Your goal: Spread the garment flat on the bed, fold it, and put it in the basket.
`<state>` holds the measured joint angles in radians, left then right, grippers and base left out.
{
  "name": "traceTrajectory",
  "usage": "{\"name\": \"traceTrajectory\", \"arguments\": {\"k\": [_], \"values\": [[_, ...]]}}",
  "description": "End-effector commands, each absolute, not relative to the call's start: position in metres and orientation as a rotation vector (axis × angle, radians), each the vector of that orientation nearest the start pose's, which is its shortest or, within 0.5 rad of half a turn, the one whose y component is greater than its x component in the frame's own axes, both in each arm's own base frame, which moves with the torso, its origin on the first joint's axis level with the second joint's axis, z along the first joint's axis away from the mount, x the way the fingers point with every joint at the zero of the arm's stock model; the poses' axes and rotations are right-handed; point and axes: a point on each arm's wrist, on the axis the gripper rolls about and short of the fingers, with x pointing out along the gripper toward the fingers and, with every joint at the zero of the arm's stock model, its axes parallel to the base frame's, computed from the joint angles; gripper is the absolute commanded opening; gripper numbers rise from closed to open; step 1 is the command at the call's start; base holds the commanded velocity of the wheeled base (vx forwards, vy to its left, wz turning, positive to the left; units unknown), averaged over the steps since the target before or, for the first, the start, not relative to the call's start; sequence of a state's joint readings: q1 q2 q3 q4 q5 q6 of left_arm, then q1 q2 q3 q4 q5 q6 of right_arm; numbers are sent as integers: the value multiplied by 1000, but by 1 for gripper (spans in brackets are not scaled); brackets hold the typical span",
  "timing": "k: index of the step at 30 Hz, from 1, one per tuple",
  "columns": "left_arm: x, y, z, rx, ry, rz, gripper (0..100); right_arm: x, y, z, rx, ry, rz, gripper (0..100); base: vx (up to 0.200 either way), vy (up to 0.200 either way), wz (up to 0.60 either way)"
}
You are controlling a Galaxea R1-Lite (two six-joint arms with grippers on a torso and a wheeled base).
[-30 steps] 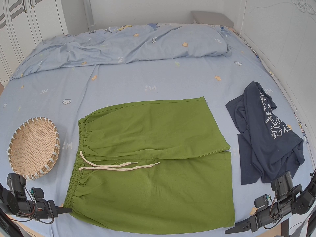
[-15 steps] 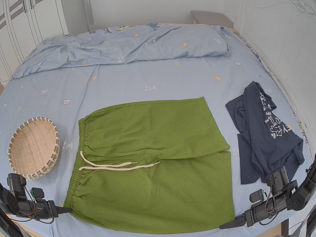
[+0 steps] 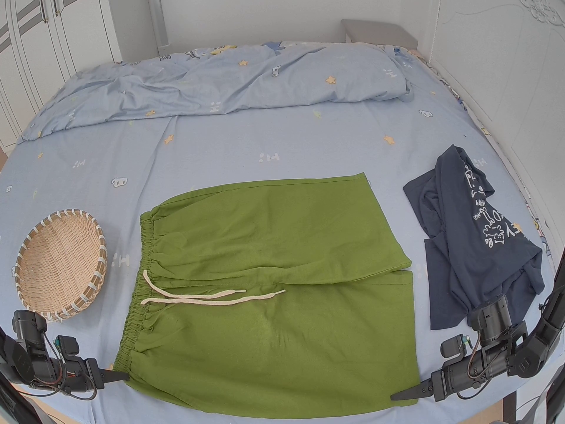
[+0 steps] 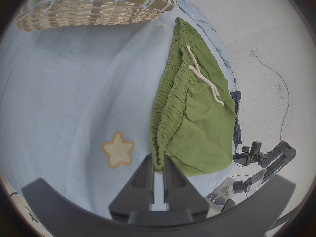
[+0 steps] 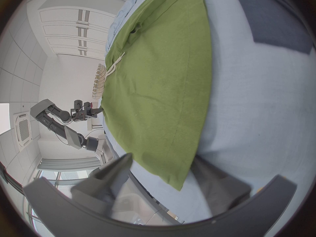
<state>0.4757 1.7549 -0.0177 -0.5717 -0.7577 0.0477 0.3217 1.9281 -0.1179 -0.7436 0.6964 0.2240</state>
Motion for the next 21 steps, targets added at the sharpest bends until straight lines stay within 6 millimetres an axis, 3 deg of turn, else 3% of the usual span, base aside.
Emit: {"name": "traceTrajectory", "arguments": {"k": [1, 8, 13, 21], "values": [[127, 48, 20, -642, 957, -269, 0, 167, 72, 6, 399, 1216, 795, 0, 0, 0, 0], [127, 50, 20, -646, 952, -260, 0, 159, 66, 5, 406, 1238, 777, 0, 0, 0, 0], [126, 50, 21, -651, 955, -253, 0, 139, 59, 4, 407, 1281, 755, 0, 0, 0, 0], [120, 44, 26, -686, 1020, -267, 0, 140, 60, 12, 402, 1241, 767, 0, 0, 0, 0]]}}
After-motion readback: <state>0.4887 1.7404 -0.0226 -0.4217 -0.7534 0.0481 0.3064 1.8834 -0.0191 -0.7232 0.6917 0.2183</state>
